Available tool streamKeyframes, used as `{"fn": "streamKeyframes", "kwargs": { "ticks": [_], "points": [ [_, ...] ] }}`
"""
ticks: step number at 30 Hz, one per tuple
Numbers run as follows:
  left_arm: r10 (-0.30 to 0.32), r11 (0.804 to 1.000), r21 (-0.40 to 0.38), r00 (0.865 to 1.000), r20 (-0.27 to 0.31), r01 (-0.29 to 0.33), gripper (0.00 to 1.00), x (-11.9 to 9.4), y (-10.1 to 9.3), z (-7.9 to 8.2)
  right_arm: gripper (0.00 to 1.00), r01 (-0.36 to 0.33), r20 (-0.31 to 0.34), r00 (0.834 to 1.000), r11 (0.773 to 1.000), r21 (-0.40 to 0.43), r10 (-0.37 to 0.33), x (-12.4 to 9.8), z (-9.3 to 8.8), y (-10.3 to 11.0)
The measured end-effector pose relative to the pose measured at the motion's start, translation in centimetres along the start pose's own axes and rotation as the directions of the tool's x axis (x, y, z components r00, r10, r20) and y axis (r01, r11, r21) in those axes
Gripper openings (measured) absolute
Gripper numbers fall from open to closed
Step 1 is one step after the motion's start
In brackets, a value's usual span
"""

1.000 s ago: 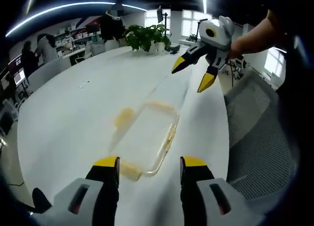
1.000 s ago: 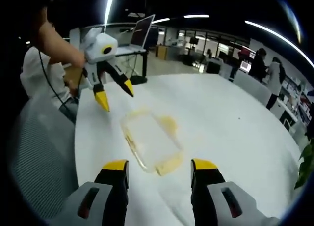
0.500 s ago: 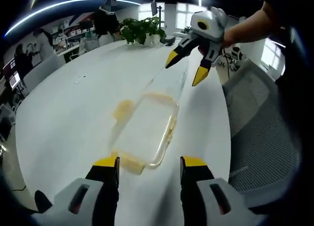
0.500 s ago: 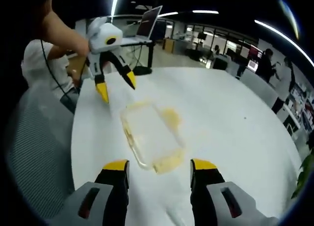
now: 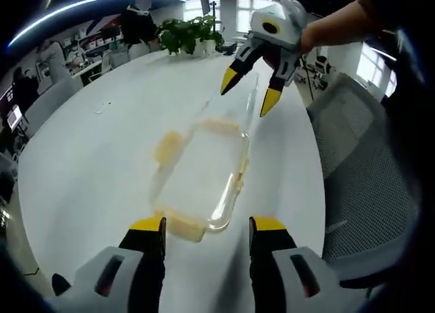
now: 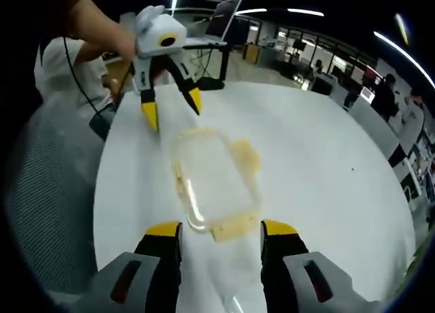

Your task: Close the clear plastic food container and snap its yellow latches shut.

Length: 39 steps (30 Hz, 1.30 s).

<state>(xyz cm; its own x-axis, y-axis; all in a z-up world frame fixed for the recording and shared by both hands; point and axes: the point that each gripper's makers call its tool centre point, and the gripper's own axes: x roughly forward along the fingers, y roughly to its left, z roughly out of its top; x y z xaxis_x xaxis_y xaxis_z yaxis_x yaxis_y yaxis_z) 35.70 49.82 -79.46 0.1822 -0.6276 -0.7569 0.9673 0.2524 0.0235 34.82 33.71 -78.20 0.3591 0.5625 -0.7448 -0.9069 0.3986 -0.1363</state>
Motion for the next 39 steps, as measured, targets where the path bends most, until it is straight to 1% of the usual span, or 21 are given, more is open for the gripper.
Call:
{"fn": "streamKeyframes", "kwargs": {
  "ticks": [4, 6, 9, 13, 16, 19, 26, 30, 34, 39],
  "points": [
    [-0.008, 1.0, 0.01, 1.0, -0.017, 0.008, 0.48, 0.2, 0.3, -0.2, 0.46, -0.007, -0.017, 1.0, 1.0, 0.015, 0.007, 0.3, -0.5, -0.3],
    [-0.015, 1.0, 0.026, 0.999, -0.045, 0.016, 0.47, 0.4, 0.4, -0.6, 0.46, -0.007, -0.029, 1.0, 1.0, 0.015, 0.007, 0.4, -0.7, -0.4],
    [-0.02, 0.999, 0.041, 0.998, -0.063, 0.023, 0.47, 0.5, 0.8, -1.0, 0.43, -0.02, -0.049, 0.999, 0.999, 0.034, 0.022, 0.4, -1.0, -0.5],
    [-0.03, 0.999, 0.039, 0.997, -0.074, 0.033, 0.48, 0.7, 1.3, -1.2, 0.44, -0.021, -0.063, 0.998, 1.0, 0.015, 0.022, 0.5, -1.1, -0.9],
    [-0.034, 0.998, 0.05, 0.996, -0.088, 0.039, 0.48, 0.9, 1.5, -1.5, 0.44, -0.027, -0.089, 0.996, 1.0, -0.013, 0.026, 0.7, -1.5, -1.1],
    [-0.04, 0.997, 0.068, 0.994, -0.106, 0.048, 0.48, 1.1, 1.7, -1.7, 0.45, -0.038, -0.102, 0.994, 0.999, -0.022, 0.035, 0.8, -1.7, -1.1],
    [-0.054, 0.993, 0.1, 0.989, -0.136, 0.068, 0.48, 1.6, 2.2, -2.4, 0.45, -0.056, -0.131, 0.99, 0.998, -0.024, 0.053, 1.7, -1.9, -1.1],
    [-0.063, 0.991, 0.109, 0.988, -0.141, 0.078, 0.49, 1.7, 2.4, -2.6, 0.45, -0.071, -0.151, 0.986, 0.997, -0.032, 0.065, 2.2, -2.2, -1.1],
    [-0.072, 0.984, 0.147, 0.982, -0.173, 0.098, 0.49, 2.0, 2.5, -3.1, 0.45, -0.089, -0.173, 0.982, 0.995, -0.041, 0.08, 2.7, -2.6, -0.9],
    [-0.079, 0.98, 0.166, 0.98, -0.184, 0.11, 0.49, 2.1, 2.6, -3.1, 0.45, -0.105, -0.191, 0.977, 0.993, -0.056, 0.093, 2.9, -2.6, -1.0]
  ]
}}
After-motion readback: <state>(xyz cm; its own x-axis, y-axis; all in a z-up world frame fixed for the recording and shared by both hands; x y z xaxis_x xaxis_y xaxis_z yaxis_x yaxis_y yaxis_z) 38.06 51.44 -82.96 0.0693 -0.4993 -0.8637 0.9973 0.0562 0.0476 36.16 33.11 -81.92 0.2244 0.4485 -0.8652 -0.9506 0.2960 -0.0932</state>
